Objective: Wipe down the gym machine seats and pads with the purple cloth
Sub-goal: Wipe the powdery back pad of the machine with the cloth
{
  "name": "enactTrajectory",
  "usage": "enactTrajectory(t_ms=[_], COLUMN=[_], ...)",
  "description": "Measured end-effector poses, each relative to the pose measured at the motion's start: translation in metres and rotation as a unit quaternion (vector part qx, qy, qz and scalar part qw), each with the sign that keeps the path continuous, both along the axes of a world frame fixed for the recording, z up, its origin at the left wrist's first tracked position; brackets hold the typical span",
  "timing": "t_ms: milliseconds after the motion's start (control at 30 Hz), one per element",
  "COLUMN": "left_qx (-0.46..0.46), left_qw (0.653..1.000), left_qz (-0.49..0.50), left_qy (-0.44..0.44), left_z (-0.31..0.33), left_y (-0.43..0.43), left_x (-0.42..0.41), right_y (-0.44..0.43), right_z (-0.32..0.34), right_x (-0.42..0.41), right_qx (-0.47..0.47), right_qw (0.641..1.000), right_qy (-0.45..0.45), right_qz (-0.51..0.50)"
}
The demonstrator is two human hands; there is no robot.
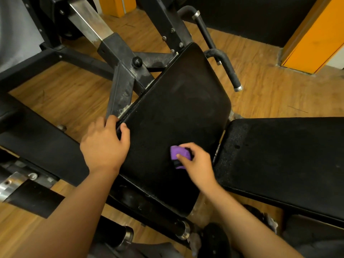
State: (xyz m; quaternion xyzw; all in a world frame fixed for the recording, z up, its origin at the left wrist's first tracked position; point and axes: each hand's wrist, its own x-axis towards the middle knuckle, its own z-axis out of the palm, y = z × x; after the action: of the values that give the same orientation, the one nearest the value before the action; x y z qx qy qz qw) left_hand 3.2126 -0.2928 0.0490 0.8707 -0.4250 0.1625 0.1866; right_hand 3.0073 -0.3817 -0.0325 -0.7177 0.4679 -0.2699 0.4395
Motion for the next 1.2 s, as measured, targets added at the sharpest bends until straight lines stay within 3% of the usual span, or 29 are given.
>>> enactTrajectory(t_ms=[267,567,667,833,1033,1200], left_qx=[0.002,0.000,-0.002,-0.001,0.006,0.010], left_qw=[1.000,1.000,1.000,1.000,1.000,1.000], left_qz=[0.000,-0.006,-0.006,-0.002,0.007,0.010], left_qy=[0.005,0.018,0.023,0.019,0.013,0.014], left_z=[0.000,-0.001,-0.001,-0.001,-0.001,-0.001], left_y=[0.000,0.000,0.000,0.001,-0.001,0.000], left_x=[0.000,0.002,0.002,0.001,0.002,0.003], right_y=[-0.127,-0.159,-0.146,-0.115,-0.108,-0.123], right_z=[-0.018,-0.030,-0.025,-0.019,-0.028,-0.027], right_x=[-0.059,-0.036,-0.039,-0.057,-0.038,-0.045], right_qx=[0.011,0.024,0.065,0.098,0.092,0.131], right_qw=[0.967,0.921,0.925,0.957,0.958,0.955], right_qy=[0.165,0.359,0.353,0.265,0.175,0.193], right_qz=[-0.194,-0.146,-0.124,-0.065,-0.209,-0.182])
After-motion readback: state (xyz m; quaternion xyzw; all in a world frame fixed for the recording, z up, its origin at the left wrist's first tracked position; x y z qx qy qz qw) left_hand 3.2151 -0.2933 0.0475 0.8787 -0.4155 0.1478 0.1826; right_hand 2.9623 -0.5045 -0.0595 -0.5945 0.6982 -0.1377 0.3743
